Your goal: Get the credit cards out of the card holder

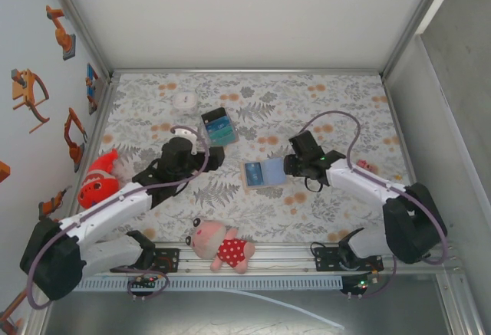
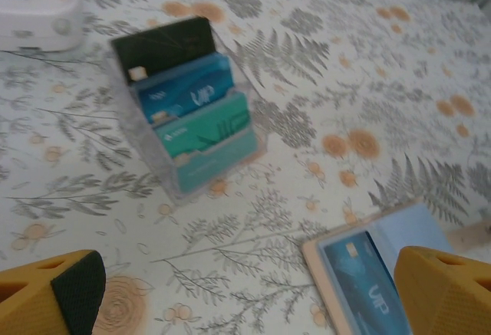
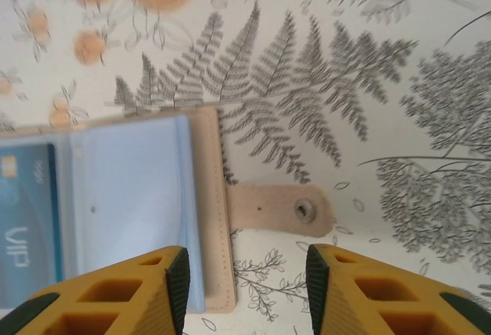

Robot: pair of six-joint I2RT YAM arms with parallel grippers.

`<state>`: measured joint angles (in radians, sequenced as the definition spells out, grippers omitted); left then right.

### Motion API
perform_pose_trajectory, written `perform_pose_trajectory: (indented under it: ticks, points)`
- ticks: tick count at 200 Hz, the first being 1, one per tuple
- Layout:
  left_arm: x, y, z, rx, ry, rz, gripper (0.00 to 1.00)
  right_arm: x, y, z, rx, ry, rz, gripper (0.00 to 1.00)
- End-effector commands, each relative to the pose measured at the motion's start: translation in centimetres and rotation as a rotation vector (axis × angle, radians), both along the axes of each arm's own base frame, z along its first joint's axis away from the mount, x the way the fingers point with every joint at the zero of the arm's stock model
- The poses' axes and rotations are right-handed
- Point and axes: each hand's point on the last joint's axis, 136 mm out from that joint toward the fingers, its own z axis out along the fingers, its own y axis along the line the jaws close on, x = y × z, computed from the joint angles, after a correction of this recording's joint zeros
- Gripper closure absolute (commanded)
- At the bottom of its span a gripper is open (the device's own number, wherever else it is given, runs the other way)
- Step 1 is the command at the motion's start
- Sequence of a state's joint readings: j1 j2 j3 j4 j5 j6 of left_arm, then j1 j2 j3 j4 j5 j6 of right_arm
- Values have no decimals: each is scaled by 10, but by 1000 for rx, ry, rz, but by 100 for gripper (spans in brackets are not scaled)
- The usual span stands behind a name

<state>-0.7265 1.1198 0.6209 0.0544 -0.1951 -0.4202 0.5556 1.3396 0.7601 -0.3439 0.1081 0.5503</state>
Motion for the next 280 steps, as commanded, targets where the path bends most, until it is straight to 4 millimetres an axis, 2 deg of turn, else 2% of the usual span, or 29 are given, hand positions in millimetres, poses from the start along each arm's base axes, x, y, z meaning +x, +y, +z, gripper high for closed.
perform_pose_trajectory:
  ticks: [1,30,47,75,99,142,198,280]
  points:
    - [-3,-27,-3,92,-33,-90,3,-1,0,12,103,-16,-33,56]
    - [-11,-58,-29,212,-21,-171,3,-3,17,25,206,-11,21,61]
    - [-11,-69,-46,259,8,-192,3,-4,30,29,265,7,61,61]
    - [-7,-72,-72,313,58,-187,3,-6,47,31,330,45,108,60]
    - [-5,-71,-87,365,83,-182,3,-5,57,29,374,74,128,62]
    - [-1,-68,-104,447,109,-183,3,-2,74,19,424,133,160,66]
    - [-3,-66,-120,489,143,-183,3,-2,82,5,451,182,155,66]
    - [-3,-61,-128,529,159,-175,3,-4,85,-6,441,209,147,66]
